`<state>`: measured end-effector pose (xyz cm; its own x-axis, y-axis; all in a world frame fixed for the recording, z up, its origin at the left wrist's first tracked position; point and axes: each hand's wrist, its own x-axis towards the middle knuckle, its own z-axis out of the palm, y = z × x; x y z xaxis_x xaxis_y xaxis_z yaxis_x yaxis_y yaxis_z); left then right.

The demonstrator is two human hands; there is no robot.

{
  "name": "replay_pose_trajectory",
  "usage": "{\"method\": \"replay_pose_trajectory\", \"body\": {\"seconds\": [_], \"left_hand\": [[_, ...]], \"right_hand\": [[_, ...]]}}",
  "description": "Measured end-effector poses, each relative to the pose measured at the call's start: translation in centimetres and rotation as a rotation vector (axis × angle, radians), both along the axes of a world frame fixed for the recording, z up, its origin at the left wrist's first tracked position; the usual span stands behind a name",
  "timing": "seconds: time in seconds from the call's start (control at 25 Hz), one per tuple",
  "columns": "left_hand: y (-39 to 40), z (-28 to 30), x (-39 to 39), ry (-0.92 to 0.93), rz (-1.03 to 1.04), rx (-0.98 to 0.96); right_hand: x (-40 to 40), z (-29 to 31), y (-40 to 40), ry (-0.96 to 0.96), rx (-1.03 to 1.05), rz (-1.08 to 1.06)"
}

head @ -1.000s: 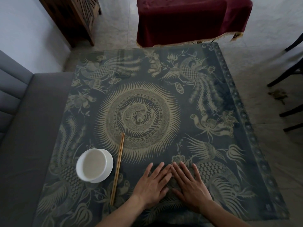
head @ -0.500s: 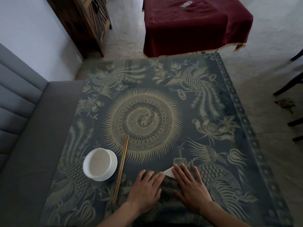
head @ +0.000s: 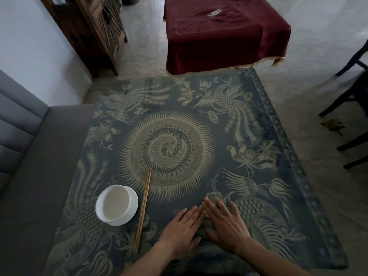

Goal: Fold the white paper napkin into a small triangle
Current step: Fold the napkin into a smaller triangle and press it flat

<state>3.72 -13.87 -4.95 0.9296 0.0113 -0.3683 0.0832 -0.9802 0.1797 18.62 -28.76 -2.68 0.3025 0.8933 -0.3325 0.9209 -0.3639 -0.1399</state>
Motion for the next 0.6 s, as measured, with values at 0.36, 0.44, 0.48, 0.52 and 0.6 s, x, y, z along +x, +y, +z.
{"method": "replay_pose_trajectory", "body": {"seconds": [0.36, 0.44, 0.48, 0.52, 0.6], "left_hand": [[-0.2, 0.0, 0.0, -0.032, 0.034, -0.053], [-0.1, 0.0, -0.1, -0.041, 0.026, -0.066], [0.0, 0.0, 0.0, -0.039, 0.023, -0.067], [0.0, 0.1, 0.0, -0.036, 0.023, -0.066], [-0.1, 0.2, 0.1, -0.044, 0.024, -0.058]], "right_hand": [[0.8, -0.3, -0.3, 0.029, 0.025, -0.177], [0.5, -0.1, -0.3, 0.015, 0.015, -0.164], [0.3, 0.1, -0.4, -0.002, 0.008, -0.144], [0.1, 0.3, -0.7, -0.020, -0.004, -0.126], [-0.2, 0.5, -1.2, -0.045, -0.021, -0.115]]}}
